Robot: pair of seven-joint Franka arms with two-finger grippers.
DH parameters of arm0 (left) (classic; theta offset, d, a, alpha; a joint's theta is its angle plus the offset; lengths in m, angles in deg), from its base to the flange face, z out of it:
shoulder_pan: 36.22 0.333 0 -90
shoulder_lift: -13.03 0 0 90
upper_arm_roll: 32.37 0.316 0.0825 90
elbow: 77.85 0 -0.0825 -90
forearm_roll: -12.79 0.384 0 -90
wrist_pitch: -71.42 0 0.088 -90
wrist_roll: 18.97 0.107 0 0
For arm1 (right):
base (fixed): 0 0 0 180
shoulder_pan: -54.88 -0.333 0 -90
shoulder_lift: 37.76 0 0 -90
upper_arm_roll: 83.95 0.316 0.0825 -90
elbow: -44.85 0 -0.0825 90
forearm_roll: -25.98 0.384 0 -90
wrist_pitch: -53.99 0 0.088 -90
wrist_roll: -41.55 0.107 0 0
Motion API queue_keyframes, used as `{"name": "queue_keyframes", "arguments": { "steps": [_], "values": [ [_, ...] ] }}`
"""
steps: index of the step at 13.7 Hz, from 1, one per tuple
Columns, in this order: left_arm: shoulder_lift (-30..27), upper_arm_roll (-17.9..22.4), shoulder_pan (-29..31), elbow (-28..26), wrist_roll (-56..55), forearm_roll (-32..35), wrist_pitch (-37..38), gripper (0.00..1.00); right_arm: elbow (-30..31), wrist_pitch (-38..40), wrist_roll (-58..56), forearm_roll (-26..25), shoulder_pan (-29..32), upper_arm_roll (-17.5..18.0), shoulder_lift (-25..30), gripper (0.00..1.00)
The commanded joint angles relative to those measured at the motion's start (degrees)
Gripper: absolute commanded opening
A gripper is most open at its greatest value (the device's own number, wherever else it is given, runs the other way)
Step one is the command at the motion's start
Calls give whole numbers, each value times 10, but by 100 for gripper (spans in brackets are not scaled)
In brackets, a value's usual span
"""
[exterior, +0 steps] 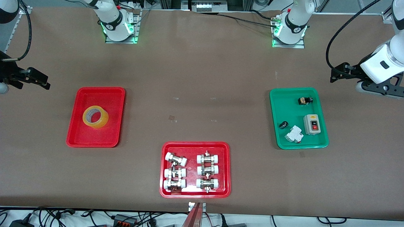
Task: Left arm passes tape to right arm into tray
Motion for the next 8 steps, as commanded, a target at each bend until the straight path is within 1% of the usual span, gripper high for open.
{"name": "queue_keyframes", "arguments": {
  "steps": [1, 8],
  "values": [
    [-3, -1, 4, 9, 7, -9, 6, 100, 8, 0, -8, 3, 1, 1, 11, 100],
    [-2, -1, 4, 9, 7, -9, 6, 100, 8, 12, -7, 3, -6, -6, 14, 100]
  ]
}}
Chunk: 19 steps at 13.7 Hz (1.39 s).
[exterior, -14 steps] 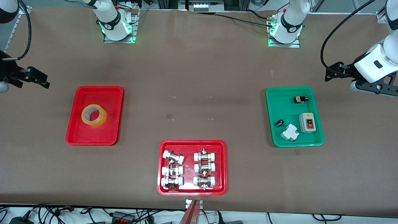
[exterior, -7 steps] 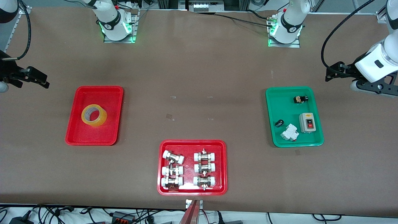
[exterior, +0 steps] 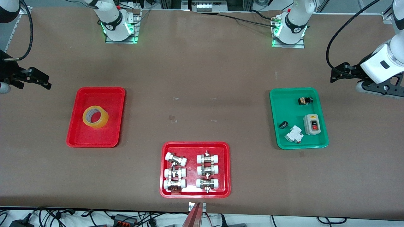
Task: Left arm passes tape to right arm into tray
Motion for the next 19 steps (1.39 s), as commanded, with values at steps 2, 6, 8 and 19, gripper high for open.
{"name": "queue_keyframes", "arguments": {
  "steps": [2, 6, 8, 19],
  "values": [
    [-2, -1, 4, 9, 7, -9, 6, 100, 8, 28, -7, 3, 1, -6, 23, 100],
    [-3, -1, 4, 8, 7, -9, 7, 100, 15, 30, -8, 1, -1, -4, 29, 100],
    [-3, -1, 4, 8, 7, -9, 6, 100, 19, 27, -8, 0, -1, -4, 29, 100],
    [-3, -1, 4, 8, 7, -8, 8, 100, 17, 25, -7, 1, -1, -4, 30, 100]
  ]
}}
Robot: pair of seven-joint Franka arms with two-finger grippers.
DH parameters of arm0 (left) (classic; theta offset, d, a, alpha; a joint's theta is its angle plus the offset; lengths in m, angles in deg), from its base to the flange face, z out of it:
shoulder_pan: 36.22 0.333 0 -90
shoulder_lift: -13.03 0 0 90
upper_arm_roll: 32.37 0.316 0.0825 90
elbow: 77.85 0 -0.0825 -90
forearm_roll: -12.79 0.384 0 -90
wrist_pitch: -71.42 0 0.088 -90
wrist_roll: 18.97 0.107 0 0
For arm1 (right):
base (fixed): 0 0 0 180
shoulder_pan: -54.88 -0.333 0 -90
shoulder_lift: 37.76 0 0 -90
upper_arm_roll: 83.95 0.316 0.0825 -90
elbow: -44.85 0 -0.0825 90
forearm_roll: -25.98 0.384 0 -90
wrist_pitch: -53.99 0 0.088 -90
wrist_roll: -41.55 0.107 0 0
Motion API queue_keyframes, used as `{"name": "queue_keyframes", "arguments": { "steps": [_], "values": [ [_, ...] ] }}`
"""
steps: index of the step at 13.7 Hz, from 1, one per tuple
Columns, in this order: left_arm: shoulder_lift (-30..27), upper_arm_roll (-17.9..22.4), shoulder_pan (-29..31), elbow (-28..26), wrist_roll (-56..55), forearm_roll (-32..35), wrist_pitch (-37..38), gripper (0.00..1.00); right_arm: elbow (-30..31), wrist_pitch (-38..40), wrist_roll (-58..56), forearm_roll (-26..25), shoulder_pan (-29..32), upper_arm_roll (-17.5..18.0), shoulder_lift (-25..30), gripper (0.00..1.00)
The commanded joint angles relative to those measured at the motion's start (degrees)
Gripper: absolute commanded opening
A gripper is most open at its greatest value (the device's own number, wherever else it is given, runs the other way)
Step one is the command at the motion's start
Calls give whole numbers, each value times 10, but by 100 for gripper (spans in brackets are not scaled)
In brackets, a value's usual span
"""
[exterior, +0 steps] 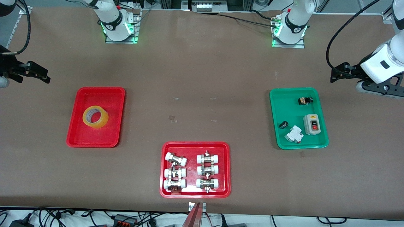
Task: Left arm passes tape to right arm into tray
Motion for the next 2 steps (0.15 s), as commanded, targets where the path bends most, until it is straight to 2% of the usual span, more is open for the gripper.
{"name": "queue_keyframes", "arguments": {
  "steps": [1, 2],
  "values": [
    [-3, -1, 4, 8, 7, -8, 8, 100, 10, -3, -7, 1, -2, 0, 13, 100],
    [-3, -1, 4, 8, 7, -9, 8, 100, 10, -3, -7, 1, -2, 0, 13, 100]
  ]
}}
